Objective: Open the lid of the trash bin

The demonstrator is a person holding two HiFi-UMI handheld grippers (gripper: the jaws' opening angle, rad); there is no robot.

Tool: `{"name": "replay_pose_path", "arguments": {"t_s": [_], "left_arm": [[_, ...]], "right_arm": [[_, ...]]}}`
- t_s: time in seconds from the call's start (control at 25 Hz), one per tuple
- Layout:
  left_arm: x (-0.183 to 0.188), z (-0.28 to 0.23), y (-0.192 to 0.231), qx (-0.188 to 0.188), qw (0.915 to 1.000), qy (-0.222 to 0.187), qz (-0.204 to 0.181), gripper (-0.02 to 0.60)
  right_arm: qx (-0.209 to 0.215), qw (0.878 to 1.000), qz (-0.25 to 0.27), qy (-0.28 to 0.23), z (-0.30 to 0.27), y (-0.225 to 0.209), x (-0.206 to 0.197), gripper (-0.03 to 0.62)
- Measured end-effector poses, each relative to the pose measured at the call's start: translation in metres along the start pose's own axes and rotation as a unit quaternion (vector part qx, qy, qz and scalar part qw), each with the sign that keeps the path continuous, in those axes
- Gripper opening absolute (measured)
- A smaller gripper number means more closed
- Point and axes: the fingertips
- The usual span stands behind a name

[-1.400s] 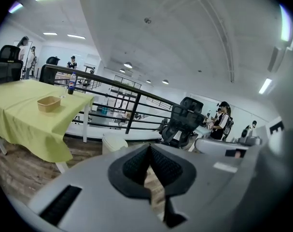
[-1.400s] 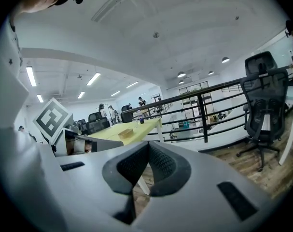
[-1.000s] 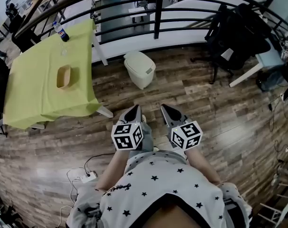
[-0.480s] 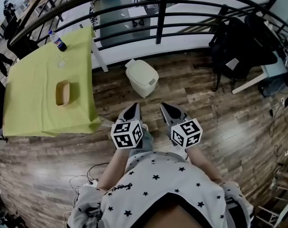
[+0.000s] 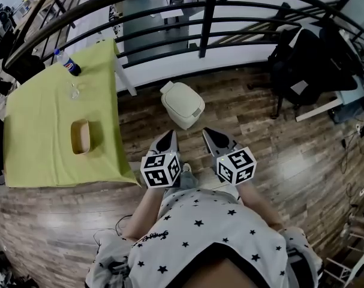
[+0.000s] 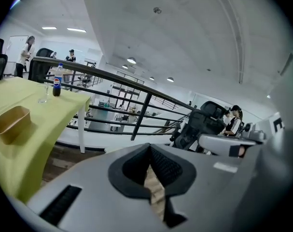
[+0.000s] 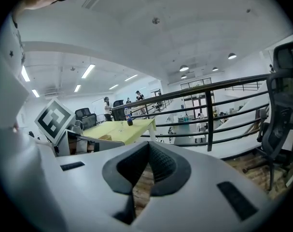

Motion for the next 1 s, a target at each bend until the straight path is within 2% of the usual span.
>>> {"name": "replay_pose_path", "arguments": {"t_s": [0.44, 1.0], "left_arm": [[0.043, -0.059, 0.04, -0.002, 0.9996, 0.026, 0.005, 0.006], [0.022, -0.105, 0.061, 0.019, 0.9976, 0.058, 0.032, 0.006]], "right_arm": [[-0.004, 1.0, -0.009, 0.026, -0.08, -0.031, 0.009, -0.006], [0.008, 0.998, -0.009, 0.067, -0.109, -0.063, -0.03, -0.006]]}}
Point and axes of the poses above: the fingertips, and each gripper's own axes: z backward along the fingers, y to its left, x out of its top, and after that the axes turned 13 degrees about z, right-handed
